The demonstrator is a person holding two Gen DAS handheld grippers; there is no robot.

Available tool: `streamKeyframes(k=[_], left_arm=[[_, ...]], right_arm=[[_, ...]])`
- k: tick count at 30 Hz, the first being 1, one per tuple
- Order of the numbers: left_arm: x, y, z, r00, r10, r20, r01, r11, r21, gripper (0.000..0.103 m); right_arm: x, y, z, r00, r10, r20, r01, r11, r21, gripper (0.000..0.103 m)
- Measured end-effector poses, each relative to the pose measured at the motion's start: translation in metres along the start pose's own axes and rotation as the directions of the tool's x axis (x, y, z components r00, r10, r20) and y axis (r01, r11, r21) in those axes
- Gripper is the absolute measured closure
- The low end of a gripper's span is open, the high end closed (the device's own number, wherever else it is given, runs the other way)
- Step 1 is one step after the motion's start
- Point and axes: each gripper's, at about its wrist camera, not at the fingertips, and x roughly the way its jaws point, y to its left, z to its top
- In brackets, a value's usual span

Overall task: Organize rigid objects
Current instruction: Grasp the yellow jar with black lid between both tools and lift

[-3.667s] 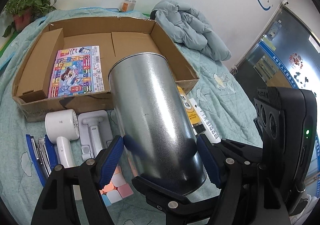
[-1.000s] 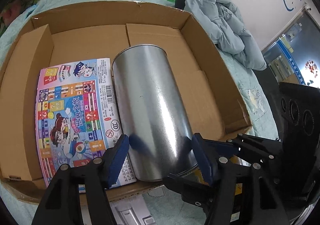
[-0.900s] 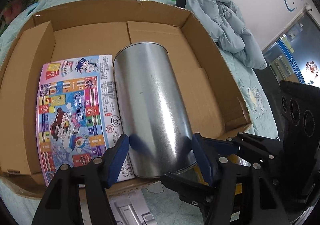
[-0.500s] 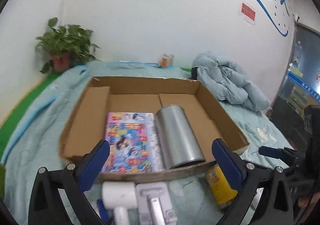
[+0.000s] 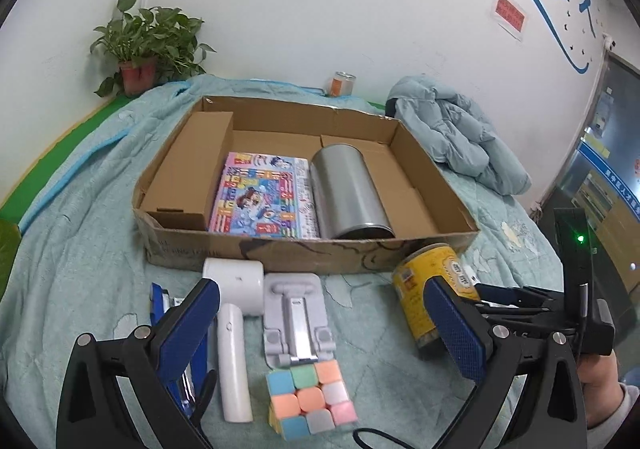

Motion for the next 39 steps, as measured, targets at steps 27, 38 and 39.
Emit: streamKeyframes(k=[27, 38, 39], left_arm=[[0.043, -0.079, -0.074, 0.821, -0.396, -0.412, 0.392, 0.915, -0.098, 0.005], [0.066, -0.087, -0.075, 0.789, -0.361, -0.497, 0.355, 0.928, -0.110, 0.006], [0.068, -0.089, -0.076, 0.785, -0.354, -0.509, 0.351, 0.930, -0.107, 0.007]], right_arm=[[-0.041, -0.031, -0.091, 0.936, 0.339, -0.098, -0.317, 0.930, 0.188, 0.032], [-0.024, -0.010, -0.087, 0.921, 0.365, -0.138, -0.351, 0.929, 0.118, 0.023], [-0.023, -0.007, -0.087, 0.921, 0.364, -0.139, -0.350, 0.930, 0.113, 0.022]])
